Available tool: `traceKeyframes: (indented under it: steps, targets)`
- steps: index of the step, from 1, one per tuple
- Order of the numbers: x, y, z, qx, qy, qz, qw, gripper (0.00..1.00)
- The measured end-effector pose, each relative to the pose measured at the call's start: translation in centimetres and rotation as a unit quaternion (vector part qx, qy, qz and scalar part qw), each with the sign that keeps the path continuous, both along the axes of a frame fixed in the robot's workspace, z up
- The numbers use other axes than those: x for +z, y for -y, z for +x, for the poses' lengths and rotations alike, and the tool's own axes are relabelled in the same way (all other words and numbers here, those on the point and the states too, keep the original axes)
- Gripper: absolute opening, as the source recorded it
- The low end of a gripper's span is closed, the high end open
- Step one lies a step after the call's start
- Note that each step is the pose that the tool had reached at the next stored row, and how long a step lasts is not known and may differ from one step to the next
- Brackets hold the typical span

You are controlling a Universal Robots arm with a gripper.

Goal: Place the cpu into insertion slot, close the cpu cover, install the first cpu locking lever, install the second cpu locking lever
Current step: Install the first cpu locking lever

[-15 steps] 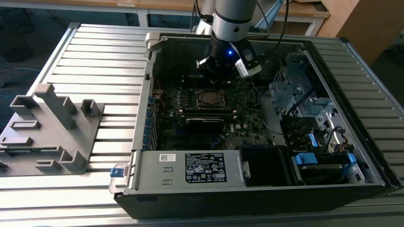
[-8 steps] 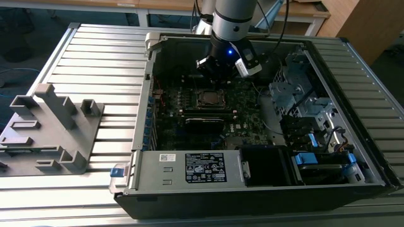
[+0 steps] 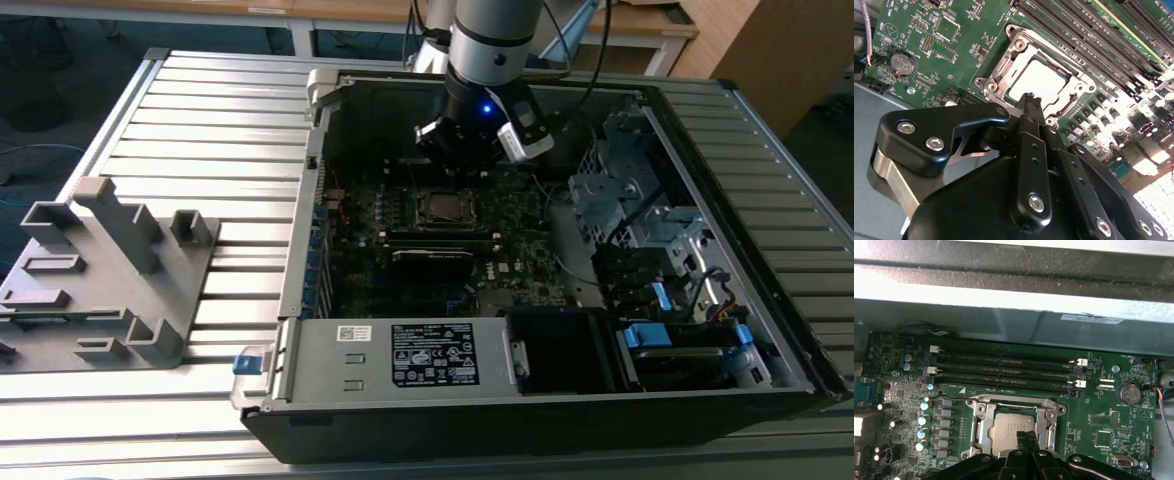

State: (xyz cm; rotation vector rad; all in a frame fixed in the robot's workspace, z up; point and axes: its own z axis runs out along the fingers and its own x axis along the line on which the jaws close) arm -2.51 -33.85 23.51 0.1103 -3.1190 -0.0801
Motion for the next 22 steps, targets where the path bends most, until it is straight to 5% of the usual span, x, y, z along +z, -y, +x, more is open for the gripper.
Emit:
traceKeyframes:
  steps: [22]
  targets:
    - [0.48,0.00,-0.92,0.000,0.0010,0.0000,1.00000,0.11]
